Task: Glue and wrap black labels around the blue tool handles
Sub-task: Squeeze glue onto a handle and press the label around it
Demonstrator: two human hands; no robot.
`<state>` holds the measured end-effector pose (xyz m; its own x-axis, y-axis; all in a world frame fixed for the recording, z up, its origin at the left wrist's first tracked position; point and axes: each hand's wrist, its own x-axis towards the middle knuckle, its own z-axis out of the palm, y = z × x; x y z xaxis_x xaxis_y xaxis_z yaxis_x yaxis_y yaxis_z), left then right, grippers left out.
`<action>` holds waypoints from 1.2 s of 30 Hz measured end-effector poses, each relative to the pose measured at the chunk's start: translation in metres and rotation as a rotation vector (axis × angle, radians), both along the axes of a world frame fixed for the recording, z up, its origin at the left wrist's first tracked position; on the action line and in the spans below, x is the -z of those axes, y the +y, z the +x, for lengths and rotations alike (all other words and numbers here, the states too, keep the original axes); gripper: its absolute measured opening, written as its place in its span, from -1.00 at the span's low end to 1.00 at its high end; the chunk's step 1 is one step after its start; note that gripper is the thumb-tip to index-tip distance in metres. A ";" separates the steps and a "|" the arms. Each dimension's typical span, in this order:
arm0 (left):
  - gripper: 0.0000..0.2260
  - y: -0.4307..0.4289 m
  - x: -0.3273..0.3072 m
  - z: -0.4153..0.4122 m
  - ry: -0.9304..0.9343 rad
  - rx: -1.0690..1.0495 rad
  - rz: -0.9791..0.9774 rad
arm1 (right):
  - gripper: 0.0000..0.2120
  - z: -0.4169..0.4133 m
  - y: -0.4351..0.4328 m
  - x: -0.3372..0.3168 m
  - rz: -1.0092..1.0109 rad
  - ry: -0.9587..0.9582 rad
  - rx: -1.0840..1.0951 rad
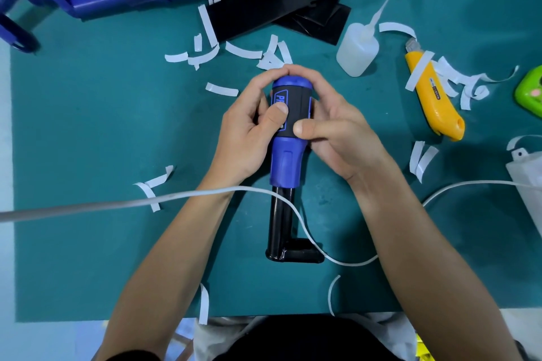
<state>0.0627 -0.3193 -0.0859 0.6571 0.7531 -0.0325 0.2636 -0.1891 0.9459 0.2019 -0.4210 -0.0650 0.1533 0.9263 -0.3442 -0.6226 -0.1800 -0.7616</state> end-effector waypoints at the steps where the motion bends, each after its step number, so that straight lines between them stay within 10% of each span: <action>1: -0.61 0.000 0.000 0.000 0.002 0.000 0.000 | -0.26 -0.001 0.001 0.000 -0.008 0.016 0.032; 20: -0.63 0.002 -0.003 0.003 0.013 0.032 -0.019 | -0.76 -0.018 0.011 -0.001 -0.081 -0.036 0.412; 36: -0.68 0.001 -0.005 -0.001 0.040 0.026 0.028 | -0.10 -0.013 -0.001 0.003 -0.012 -0.200 0.050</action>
